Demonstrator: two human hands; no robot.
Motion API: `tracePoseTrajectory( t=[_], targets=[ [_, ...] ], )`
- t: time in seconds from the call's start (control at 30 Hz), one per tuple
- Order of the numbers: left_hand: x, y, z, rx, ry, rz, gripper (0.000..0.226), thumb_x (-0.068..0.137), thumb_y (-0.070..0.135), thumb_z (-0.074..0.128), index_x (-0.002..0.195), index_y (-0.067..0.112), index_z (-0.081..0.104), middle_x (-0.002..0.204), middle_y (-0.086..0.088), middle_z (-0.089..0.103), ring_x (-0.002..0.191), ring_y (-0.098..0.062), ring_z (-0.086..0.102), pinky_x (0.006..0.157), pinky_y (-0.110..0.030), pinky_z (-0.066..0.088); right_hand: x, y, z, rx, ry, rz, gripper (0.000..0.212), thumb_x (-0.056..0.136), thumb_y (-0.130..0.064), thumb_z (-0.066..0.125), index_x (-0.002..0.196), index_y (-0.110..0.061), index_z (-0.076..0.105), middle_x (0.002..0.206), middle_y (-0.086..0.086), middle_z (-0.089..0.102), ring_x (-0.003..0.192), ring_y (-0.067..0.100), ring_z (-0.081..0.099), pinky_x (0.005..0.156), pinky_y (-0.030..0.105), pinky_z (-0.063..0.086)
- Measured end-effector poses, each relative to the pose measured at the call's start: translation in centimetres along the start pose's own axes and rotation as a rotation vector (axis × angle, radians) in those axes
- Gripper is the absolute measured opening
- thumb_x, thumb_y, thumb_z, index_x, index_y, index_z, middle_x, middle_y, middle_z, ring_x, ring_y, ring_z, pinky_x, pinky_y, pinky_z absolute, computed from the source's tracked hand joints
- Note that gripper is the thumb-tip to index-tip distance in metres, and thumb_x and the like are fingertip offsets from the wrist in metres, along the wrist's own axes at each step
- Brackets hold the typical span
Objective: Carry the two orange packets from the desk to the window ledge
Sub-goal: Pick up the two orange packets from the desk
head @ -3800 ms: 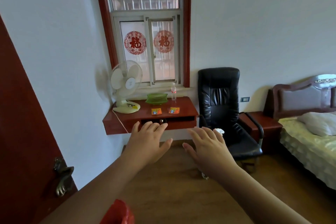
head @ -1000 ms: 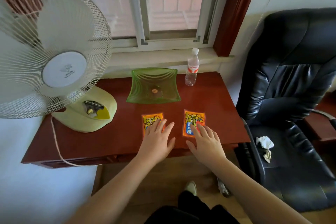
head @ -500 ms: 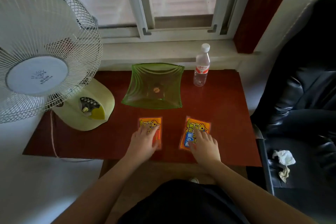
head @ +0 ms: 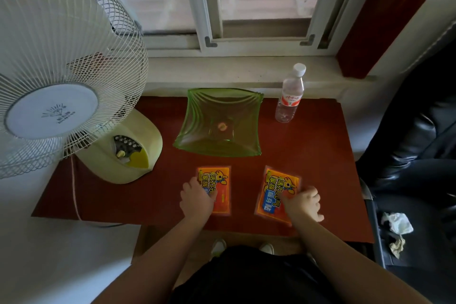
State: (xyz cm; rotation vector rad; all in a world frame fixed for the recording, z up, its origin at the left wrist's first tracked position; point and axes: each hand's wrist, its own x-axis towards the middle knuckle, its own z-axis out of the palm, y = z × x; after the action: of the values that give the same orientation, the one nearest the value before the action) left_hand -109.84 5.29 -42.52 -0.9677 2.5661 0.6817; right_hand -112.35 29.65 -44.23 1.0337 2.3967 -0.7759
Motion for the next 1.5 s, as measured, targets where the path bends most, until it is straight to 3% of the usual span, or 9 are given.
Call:
tracePoseTrajectory(
  t=[0.1,0.23,0.43,0.57,0.83,0.97,1.17,1.27,1.5],
  targets=[
    [0.4,-0.1,0.2,-0.046,0.044,-0.152,0.09,0.074,0.055,0.076,0.139,0.007,0.036,0.138,-0.019,0.043,0.127,-0.037,0.044,0.098,-0.049,0.043,0.1,-0.5,0.3,0.016,-0.006,0.106,0.094,0.068,-0.053,0.081,0.134,-0.006,0.034,0.142,0.014,0.046,0.132,0.034,0.043,0.106,0.051,0.032],
    [1.2,-0.8,0.7,-0.018,0.048,-0.151,0.076,0.071,0.055,0.079,0.123,0.009,0.048,0.131,-0.018,0.046,0.122,-0.037,0.046,0.097,-0.05,0.044,1.0,-1.0,0.5,0.079,-0.02,0.189,0.089,0.061,-0.046,0.088,0.125,-0.001,0.046,0.132,0.02,0.057,0.121,0.039,0.056,0.103,0.052,0.043],
    [2.2,-1.5,0.7,-0.115,0.011,-0.116,0.049,0.075,0.039,0.081,0.111,0.018,0.055,0.128,-0.014,0.052,0.121,-0.035,0.048,0.096,-0.051,0.041,0.3,-0.9,0.3,0.133,-0.049,0.136,0.044,0.066,-0.04,0.083,0.094,-0.008,0.069,0.093,0.013,0.071,0.083,0.033,0.07,0.079,0.046,0.06],
    [2.6,-1.8,0.5,-0.189,-0.022,-0.086,0.055,0.075,0.031,0.082,0.118,0.019,0.05,0.123,-0.009,0.062,0.12,-0.034,0.052,0.094,-0.051,0.04,-0.9,-0.8,0.4,0.268,-0.003,0.002,0.023,0.076,-0.026,0.079,0.072,-0.019,0.058,0.062,-0.006,0.057,0.056,0.013,0.056,0.051,0.026,0.044],
    [3.7,-2.3,-0.1,-0.067,-0.135,-0.064,0.049,0.082,0.041,0.073,0.123,0.019,0.059,0.125,-0.011,0.058,0.12,-0.033,0.05,0.096,-0.05,0.04,-3.5,0.1,0.8,0.653,-0.285,-0.061,0.023,0.081,-0.019,0.079,0.1,-0.012,0.07,0.088,0.008,0.079,0.075,0.025,0.077,0.063,0.037,0.063],
    [3.7,-3.0,-0.6,-0.204,-0.182,0.067,0.035,0.085,0.023,0.07,0.115,0.008,0.058,0.116,-0.015,0.066,0.106,-0.035,0.062,0.086,-0.046,0.052,-5.2,0.0,0.6,0.826,-0.411,-0.01,0.022,0.086,-0.018,0.074,0.105,-0.01,0.069,0.098,0.019,0.079,0.091,0.04,0.075,0.084,0.058,0.059],
    [4.0,-4.0,-2.9,-0.461,-0.612,0.106,0.049,0.08,0.002,0.077,0.119,0.01,0.05,0.108,-0.009,0.07,0.088,-0.023,0.07,0.067,-0.037,0.058,-8.2,-0.6,0.2,1.043,-0.469,0.052,0.018,0.091,-0.014,0.068,0.108,-0.009,0.064,0.084,0.015,0.081,0.071,0.03,0.078,0.054,0.042,0.062],
    [3.5,-3.8,-4.5,-0.556,-0.758,0.137,0.046,0.078,0.004,0.08,0.115,0.014,0.055,0.099,-0.001,0.075,0.082,-0.017,0.075,0.063,-0.033,0.059,-9.9,-0.3,-0.6,1.099,-0.451,0.019,0.019,0.091,-0.016,0.068,0.109,-0.01,0.064,0.091,0.017,0.08,0.078,0.033,0.078,0.063,0.045,0.063],
    [0.0,-0.9,-7.1,-0.839,-0.985,0.348,0.051,0.078,-0.001,0.076,0.122,0.018,0.059,0.11,-0.016,0.076,0.097,-0.037,0.073,0.076,-0.047,0.061,-13.8,2.2,-3.5,1.186,-0.371,-0.003,0.026,0.091,-0.013,0.066,0.115,-0.004,0.065,0.109,0.026,0.074,0.097,0.043,0.071,0.09,0.062,0.055]
  ],
)
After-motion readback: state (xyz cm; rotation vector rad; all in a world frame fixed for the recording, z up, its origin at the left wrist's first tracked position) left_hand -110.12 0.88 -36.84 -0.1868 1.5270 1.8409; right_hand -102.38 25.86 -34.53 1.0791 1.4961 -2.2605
